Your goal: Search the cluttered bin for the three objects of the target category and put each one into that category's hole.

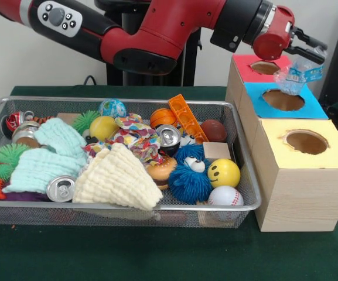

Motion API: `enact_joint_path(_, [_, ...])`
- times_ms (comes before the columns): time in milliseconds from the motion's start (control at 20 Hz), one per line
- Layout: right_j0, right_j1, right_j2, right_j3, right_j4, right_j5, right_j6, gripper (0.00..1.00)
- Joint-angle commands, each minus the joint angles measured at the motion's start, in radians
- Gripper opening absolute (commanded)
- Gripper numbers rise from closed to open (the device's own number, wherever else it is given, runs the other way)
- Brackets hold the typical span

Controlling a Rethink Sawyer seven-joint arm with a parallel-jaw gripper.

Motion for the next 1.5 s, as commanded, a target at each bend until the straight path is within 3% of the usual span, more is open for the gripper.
enact_joint_path(50, [-0.002, 0.031, -0.100, -0.189, -0.060, 0.091, -0.316, 0.00])
enact_joint_path(1100, [0.061, -0.037, -0.168, -0.217, -0.081, 0.003, -0.161, 0.00])
enact_joint_path(1500, [0.043, 0.012, -0.159, -0.224, -0.086, -0.007, -0.230, 0.00])
